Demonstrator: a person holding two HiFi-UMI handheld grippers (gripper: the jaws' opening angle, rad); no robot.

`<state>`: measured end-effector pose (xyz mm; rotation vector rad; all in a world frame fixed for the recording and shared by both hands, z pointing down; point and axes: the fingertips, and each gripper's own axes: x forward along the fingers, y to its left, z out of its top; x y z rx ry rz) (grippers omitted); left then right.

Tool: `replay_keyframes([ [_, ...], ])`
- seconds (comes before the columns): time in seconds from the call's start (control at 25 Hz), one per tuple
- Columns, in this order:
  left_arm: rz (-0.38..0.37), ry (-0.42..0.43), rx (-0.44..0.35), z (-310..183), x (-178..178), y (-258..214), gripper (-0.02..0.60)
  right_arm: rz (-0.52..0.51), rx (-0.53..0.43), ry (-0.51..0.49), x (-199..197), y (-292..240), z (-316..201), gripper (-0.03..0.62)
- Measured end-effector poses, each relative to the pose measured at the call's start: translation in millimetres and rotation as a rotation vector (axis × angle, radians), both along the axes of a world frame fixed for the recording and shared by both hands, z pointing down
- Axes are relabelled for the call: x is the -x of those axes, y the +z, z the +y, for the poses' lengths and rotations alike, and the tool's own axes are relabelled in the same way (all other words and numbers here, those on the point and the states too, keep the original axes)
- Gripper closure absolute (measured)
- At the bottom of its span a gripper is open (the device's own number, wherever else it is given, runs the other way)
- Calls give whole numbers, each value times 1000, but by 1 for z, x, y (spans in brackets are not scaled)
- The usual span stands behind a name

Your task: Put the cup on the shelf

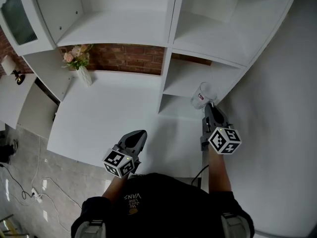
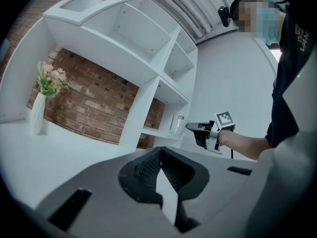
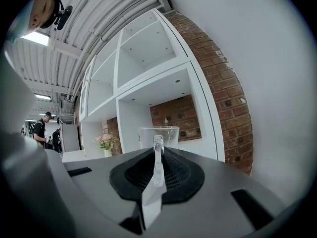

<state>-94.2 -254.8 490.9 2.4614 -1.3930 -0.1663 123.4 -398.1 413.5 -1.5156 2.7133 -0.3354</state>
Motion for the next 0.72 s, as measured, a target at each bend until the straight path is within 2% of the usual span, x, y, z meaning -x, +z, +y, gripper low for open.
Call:
replay_keyframes([
  [0.28,13,-21,3,-6,9,5,574,19,1,14,4,2,-16,566],
  [0.72,27,-13,9,-17,5,7,574,149,-19,32,9,4,-44,566],
])
